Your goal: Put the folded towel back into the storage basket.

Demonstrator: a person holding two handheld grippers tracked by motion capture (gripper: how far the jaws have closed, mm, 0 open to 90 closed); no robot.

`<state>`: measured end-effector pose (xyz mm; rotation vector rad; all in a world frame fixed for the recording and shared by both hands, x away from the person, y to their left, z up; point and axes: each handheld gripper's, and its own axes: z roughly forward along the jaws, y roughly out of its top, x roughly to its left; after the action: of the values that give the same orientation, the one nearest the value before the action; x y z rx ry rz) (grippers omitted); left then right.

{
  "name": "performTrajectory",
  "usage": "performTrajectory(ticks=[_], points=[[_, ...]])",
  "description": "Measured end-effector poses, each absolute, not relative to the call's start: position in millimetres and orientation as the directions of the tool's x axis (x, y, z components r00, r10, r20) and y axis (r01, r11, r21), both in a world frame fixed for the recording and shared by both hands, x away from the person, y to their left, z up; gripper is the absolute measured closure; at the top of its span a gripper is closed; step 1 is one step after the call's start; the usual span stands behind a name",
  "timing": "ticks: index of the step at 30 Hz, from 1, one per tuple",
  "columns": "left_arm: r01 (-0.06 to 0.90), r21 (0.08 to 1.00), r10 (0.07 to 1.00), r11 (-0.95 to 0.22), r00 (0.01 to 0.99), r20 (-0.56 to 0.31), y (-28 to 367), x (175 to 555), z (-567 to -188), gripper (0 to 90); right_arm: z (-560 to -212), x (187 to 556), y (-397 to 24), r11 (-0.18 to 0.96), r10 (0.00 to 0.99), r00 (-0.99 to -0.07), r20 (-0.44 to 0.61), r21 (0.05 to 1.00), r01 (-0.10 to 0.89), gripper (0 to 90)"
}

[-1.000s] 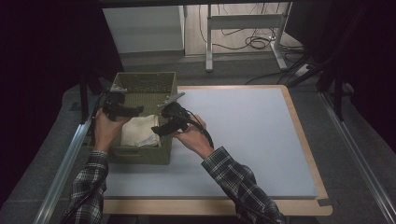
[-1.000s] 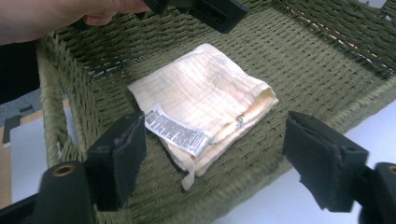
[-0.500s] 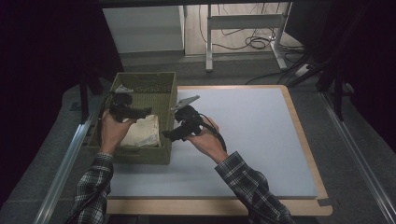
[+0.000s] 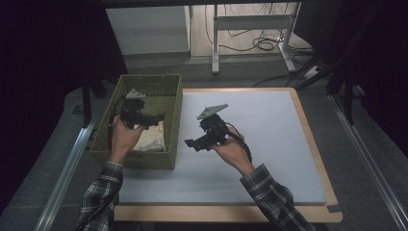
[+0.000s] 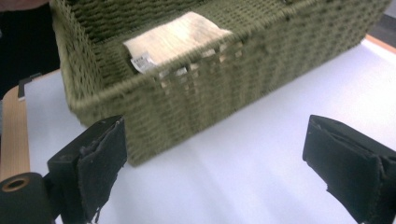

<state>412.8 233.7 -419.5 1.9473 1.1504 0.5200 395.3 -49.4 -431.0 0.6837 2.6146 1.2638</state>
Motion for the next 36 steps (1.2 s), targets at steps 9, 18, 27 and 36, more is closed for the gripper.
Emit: performTrajectory(ticks=[9,18,27,36], points=[[0.5,0.8,0.836,-0.332,0.548,0.004,199.3,403.7,-415.4,0.0,-437.2,390.3,-92.8,0.525,0.506,-0.861,0.054,0.773,0.357,4.5],[0.464,0.806,0.805,-0.368,0.592,0.027,168.0,390.6,-412.7,0.0,-441.0,383.9,-128.3,0.524,0.536,-0.843,0.045,0.765,0.374,3.9],[0.452,0.817,0.769,-0.358,0.639,-0.017,134.9,373.8,-417.2,0.0,-443.7,371.5,-176.9,0.505,0.577,-0.816,0.032,0.771,0.388,3.9],[0.403,0.836,0.715,-0.372,0.699,-0.02,98.6,351.4,-422.6,0.0,-447.5,357.7,-222.1,0.482,0.624,-0.781,0.017,0.779,0.401,3.9]])
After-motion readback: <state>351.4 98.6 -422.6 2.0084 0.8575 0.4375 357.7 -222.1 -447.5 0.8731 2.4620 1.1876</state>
